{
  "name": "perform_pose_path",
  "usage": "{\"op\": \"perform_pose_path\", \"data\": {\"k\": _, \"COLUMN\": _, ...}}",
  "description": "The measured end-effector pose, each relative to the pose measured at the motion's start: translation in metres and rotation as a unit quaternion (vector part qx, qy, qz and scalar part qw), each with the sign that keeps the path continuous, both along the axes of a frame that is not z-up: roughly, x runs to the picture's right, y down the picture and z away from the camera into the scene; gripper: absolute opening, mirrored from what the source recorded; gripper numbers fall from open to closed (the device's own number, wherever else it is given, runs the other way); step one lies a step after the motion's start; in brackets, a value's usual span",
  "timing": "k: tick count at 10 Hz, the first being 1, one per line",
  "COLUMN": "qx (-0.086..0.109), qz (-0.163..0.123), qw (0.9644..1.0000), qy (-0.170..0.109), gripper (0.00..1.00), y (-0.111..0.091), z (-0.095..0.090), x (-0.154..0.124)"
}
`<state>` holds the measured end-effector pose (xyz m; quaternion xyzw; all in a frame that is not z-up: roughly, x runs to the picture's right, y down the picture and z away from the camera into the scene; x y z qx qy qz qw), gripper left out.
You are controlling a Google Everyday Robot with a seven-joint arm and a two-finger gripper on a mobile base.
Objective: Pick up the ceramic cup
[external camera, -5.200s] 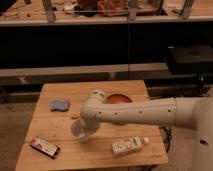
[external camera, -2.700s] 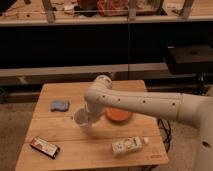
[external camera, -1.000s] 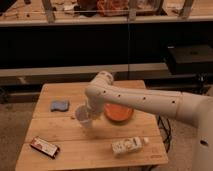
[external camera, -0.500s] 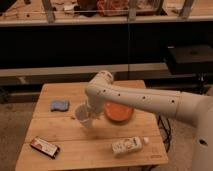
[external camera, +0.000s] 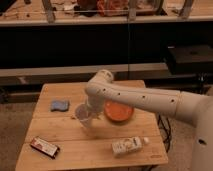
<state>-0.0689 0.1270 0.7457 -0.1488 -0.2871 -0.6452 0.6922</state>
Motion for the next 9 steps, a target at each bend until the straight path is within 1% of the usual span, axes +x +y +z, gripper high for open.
{"op": "perform_pose_path", "data": {"k": 9, "qx": 0.000, "qz": -0.003, "qw": 1.0000, "qy": -0.003, "gripper": 0.00, "y": -0.0056, "z": 0.0010, "x": -0.0029}}
